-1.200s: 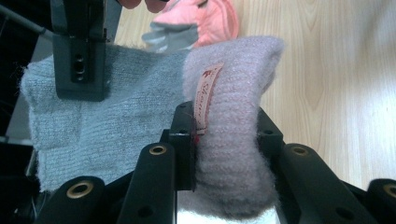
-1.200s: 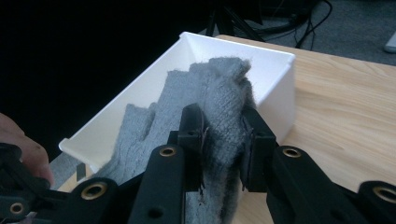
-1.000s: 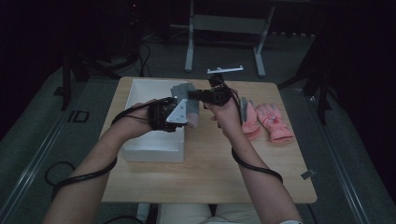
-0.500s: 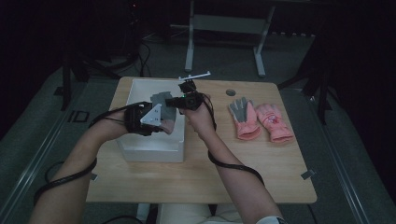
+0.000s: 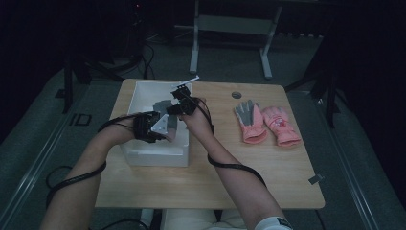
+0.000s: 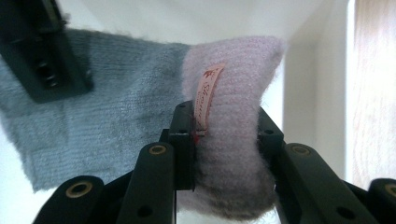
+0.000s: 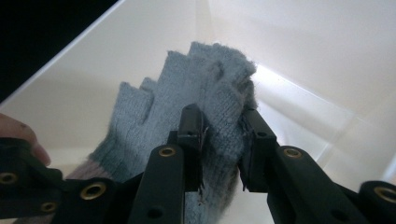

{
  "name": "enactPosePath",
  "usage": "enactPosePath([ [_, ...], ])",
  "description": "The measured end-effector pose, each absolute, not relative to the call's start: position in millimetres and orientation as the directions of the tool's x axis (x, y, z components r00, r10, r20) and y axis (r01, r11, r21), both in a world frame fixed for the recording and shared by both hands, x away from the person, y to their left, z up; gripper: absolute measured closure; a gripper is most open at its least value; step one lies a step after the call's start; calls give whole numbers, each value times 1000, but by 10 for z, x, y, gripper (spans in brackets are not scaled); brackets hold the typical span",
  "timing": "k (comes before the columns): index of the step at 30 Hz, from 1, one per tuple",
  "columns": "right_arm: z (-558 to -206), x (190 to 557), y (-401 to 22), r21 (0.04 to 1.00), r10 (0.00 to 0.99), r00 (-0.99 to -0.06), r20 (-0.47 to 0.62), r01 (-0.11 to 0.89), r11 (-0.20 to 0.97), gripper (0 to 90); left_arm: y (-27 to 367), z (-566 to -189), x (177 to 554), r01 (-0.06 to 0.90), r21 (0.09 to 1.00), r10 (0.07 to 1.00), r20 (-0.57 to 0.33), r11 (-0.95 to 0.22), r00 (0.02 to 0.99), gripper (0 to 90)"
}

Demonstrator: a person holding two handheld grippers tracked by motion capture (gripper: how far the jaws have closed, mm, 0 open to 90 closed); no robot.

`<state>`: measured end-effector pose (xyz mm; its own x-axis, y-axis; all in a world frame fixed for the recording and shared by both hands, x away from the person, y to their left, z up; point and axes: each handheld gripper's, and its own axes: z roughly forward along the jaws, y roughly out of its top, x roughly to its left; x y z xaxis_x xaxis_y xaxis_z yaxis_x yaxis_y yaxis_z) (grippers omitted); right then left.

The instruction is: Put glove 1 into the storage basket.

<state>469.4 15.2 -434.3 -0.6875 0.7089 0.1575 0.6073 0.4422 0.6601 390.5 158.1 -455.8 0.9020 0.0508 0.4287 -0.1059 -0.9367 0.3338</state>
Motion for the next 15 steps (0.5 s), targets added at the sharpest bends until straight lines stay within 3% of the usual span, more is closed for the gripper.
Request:
enactPosePath([
  [6,-4380,4777,118,631,730,-676,102,611,478,683,1481,-4655,4046,-87,299,43,404,-950,914,682],
  [15,-4303,4813,-145,672,748,-647,145,620,406,624,1322,-4920,4196,-51,223,18,296,-974,955,674],
])
